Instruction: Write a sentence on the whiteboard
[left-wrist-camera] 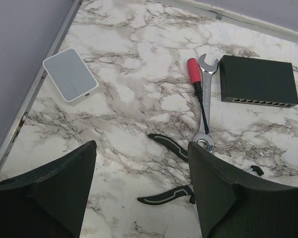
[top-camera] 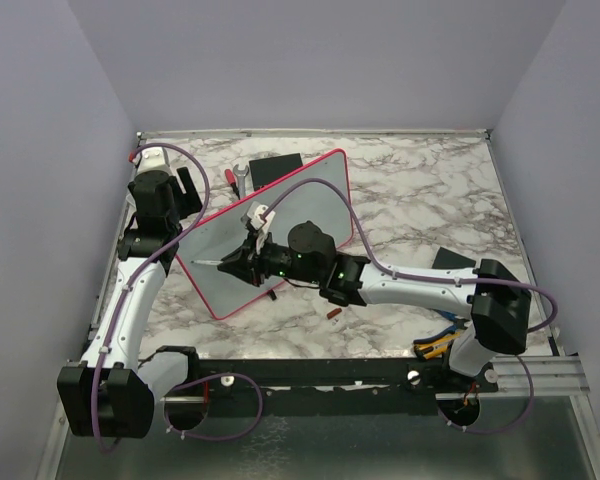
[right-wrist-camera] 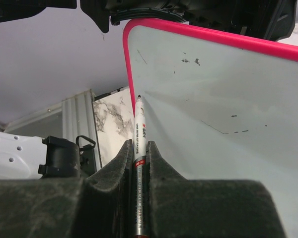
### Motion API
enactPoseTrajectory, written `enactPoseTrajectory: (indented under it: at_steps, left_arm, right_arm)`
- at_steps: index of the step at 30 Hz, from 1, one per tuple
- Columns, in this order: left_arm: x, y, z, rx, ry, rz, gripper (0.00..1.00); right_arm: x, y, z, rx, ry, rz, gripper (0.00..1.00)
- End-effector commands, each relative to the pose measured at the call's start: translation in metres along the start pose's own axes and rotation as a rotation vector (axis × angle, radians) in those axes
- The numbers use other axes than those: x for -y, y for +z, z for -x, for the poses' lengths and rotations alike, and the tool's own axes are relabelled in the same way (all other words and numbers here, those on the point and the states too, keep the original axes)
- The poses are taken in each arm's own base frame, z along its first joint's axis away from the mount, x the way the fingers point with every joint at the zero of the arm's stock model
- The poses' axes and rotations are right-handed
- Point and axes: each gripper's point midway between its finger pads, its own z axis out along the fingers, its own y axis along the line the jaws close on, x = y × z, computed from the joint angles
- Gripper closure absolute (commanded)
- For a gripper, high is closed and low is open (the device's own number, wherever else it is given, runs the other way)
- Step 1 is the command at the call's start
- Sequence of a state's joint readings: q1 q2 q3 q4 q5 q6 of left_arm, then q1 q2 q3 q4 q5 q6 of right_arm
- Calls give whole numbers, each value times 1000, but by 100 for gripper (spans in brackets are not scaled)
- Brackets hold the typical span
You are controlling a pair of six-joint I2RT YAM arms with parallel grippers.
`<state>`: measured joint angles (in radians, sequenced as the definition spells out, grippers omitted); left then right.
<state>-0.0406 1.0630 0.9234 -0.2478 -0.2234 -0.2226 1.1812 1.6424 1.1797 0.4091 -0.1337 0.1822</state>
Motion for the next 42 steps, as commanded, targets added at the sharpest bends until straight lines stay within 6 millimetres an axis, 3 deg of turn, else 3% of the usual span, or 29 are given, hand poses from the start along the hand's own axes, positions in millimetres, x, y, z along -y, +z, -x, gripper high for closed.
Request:
enactPoseTrajectory:
  at_steps: [1, 10, 25, 30, 36, 42]
  left_arm:
    - [5, 0, -1, 5, 4, -31, 25]
    - [6, -1, -1, 5, 6, -35, 25]
    - [6, -1, -2, 4, 8, -37, 25]
    - [5, -2, -2, 5, 8, -37, 25]
    - [5, -2, -2, 5, 9, -36, 25]
    - [6, -2, -2, 6, 9, -39, 25]
  right_arm:
    - [7, 9, 3, 10, -11, -54, 100]
    - [26, 8, -3, -4, 1, -164, 100]
    - [52, -18, -3, 11, -16, -324, 100]
    - [46, -18, 0, 17, -25, -289, 100]
    - [13, -23, 12, 56, -83, -122, 100]
    - [1, -15, 6, 37, -96, -71, 100]
